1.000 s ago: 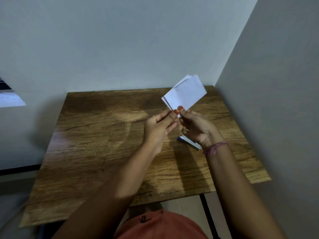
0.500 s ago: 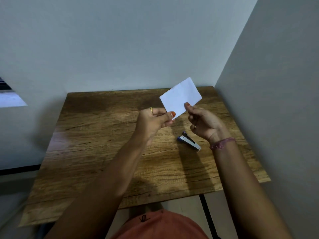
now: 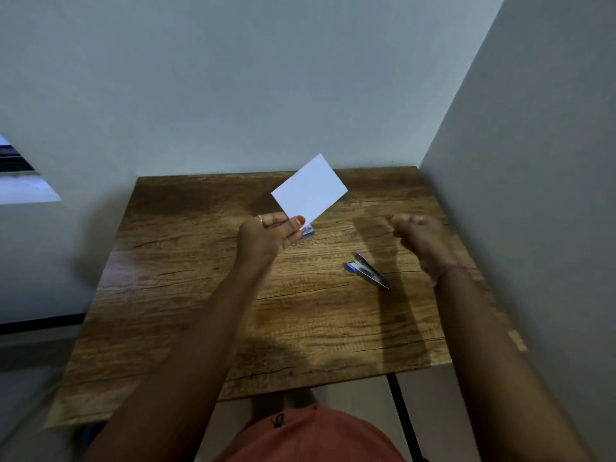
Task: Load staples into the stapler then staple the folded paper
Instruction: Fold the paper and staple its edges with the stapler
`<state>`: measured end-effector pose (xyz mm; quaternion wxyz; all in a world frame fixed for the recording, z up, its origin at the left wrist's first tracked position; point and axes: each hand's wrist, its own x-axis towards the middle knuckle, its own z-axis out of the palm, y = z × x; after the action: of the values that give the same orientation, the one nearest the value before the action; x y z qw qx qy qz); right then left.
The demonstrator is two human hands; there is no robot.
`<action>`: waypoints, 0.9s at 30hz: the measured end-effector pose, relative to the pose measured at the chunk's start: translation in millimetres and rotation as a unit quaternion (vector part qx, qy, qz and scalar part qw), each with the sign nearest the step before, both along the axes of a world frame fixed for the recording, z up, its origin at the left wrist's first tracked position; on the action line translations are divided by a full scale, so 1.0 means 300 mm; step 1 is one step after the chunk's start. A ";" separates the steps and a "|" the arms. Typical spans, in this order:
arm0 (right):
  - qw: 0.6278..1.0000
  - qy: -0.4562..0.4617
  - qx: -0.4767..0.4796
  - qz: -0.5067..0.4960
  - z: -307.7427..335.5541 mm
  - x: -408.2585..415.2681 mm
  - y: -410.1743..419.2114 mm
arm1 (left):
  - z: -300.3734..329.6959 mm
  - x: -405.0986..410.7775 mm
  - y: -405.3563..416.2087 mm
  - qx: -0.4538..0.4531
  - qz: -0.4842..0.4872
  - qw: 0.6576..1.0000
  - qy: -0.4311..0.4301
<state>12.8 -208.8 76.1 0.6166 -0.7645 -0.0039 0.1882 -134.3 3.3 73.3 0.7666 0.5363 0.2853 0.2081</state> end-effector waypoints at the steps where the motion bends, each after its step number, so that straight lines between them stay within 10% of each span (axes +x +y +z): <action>1: 0.997 -0.026 -0.059 0.035 -0.037 -0.029 0.016 | -0.007 -0.001 -0.008 -0.003 -0.005 1.000 -0.001; 7: 0.903 -0.183 -0.337 0.195 -0.218 -0.129 0.078 | -0.018 0.000 -0.032 -0.020 -0.020 1.000 -0.006; 11: 0.992 -0.006 -0.060 0.108 -0.200 -0.149 0.074 | -0.008 0.001 -0.038 -0.035 -0.031 0.999 -0.024; 16: 0.908 0.223 0.326 0.141 -0.096 -0.181 0.075 | 0.006 0.015 -0.060 -0.036 -0.057 0.997 -0.041; 27: 0.911 0.181 0.337 0.155 -0.003 -0.213 0.130 | 0.027 0.025 -0.085 0.060 -0.080 0.994 -0.046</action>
<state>-51.1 -169.8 75.3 0.7906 -0.4540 -0.0732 0.4042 -126.9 -22.1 81.4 0.7595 0.5923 0.1930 0.1875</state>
